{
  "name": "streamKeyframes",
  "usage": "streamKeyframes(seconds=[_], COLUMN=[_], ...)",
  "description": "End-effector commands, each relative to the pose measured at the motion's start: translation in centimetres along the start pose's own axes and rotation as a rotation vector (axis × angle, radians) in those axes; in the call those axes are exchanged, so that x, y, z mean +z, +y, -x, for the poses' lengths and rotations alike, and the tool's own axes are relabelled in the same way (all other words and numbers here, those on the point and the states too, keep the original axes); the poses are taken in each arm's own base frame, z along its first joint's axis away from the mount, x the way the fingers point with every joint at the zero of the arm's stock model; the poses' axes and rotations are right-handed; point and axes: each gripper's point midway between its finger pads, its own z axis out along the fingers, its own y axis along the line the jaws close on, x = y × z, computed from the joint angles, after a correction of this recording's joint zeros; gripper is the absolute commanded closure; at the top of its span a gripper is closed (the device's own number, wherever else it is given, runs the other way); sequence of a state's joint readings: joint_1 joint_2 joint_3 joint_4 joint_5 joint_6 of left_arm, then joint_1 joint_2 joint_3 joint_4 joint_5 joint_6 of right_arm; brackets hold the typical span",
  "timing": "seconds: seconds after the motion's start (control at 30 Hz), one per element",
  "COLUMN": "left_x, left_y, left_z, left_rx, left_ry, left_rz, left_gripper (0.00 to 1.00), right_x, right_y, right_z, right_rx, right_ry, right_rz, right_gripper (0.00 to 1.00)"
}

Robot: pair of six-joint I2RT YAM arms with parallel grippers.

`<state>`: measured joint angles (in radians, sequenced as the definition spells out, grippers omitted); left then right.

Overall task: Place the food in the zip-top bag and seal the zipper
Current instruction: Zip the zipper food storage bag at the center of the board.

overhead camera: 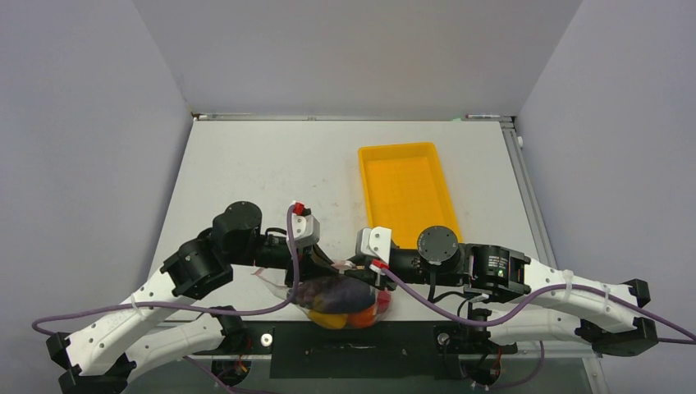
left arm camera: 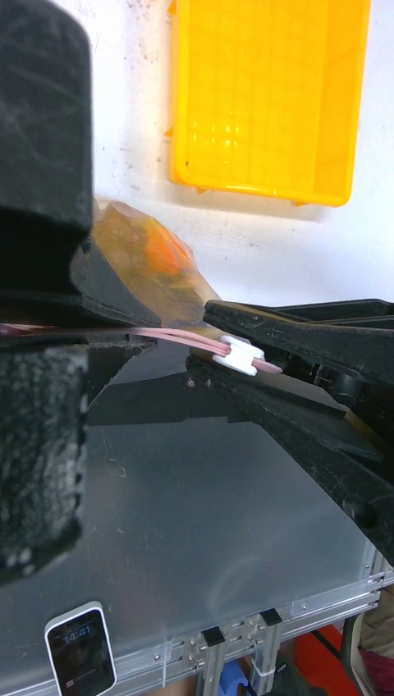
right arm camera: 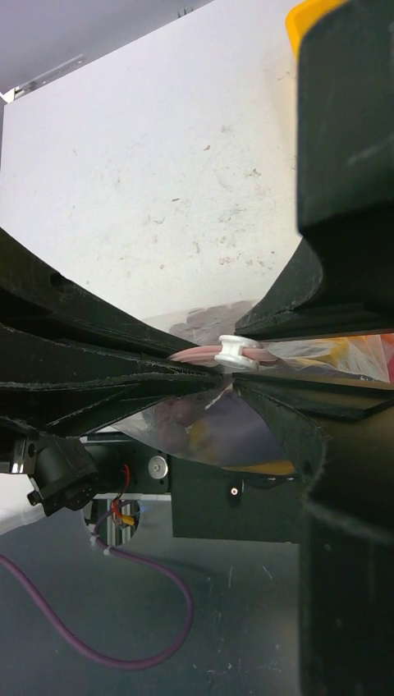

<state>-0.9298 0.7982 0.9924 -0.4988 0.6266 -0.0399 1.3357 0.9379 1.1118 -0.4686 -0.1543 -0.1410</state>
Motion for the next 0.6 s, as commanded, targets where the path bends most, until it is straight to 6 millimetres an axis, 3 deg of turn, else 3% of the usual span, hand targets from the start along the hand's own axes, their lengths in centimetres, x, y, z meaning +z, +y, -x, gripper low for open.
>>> streamKeyframes(seconds=[0.0,0.23,0.57], left_x=[-0.55,-0.87,-1.01], left_y=[-0.96,-1.07,-1.19], left_z=[1.77,1.96,2.08], left_rx=[0.056,0.065,0.068], left_ry=[-0.069,-0.081,-0.088], left_rz=[-0.030,-0.024,-0.024], left_gripper=[1.00,1.00,1.00], right_x=[0.04,-0.05,0.11], right_y=[-0.01,-0.09,0.10], right_z=[1.70,1.22,1.34], right_rx=[0.013,0.025,0.032], right_ry=[-0.060,-0.051,-0.055], right_rz=[0.007,-0.002,0.009], right_gripper=[0.79,0.76,0.88])
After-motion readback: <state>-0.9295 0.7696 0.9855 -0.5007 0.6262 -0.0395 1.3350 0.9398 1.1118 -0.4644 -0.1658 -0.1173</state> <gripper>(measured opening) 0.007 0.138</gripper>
